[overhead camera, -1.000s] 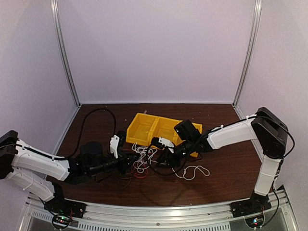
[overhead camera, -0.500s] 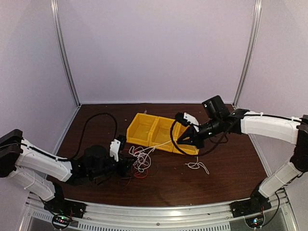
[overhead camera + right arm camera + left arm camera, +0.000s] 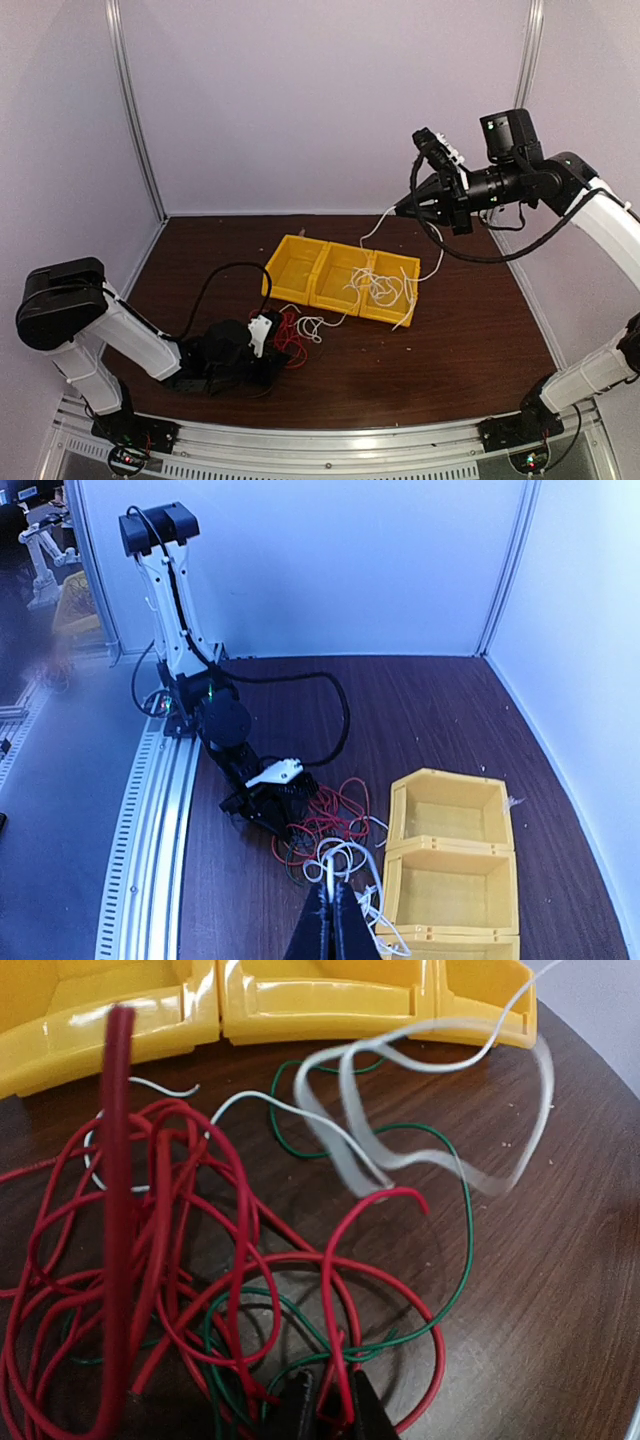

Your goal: Untangle the cables

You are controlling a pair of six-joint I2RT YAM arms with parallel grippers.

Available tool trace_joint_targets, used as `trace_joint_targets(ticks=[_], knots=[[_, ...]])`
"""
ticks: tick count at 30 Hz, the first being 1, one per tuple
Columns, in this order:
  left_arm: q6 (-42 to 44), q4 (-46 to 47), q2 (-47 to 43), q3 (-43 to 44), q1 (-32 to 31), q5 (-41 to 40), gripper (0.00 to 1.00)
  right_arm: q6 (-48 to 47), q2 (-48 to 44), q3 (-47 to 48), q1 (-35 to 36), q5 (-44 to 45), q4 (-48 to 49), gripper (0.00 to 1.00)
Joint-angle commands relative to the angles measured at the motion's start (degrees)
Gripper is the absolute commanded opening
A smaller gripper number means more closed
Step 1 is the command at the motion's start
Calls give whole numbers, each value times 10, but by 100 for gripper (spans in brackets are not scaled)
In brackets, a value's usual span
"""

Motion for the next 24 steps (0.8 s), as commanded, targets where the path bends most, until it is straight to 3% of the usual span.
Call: trace_joint_targets(ticks=[1, 8, 10, 12, 15, 24], knots=[[19, -21, 10, 28, 3, 0, 10, -5, 4, 66, 0, -50, -29, 0], [35, -34, -79, 5, -7, -22, 4, -2, 9, 125, 0, -52, -30, 0], [60, -69, -135, 15, -36, -61, 13, 5, 9, 117, 0, -55, -23, 0], [87, -99, -181, 34, -54, -86, 33, 11, 6, 105, 2, -60, -13, 0], [117, -118, -213, 59, -61, -77, 50, 12, 3, 95, 6, -56, -9, 0], [214, -1, -117, 112, -64, 35, 56, 22, 9, 119, 7, -60, -4, 0]])
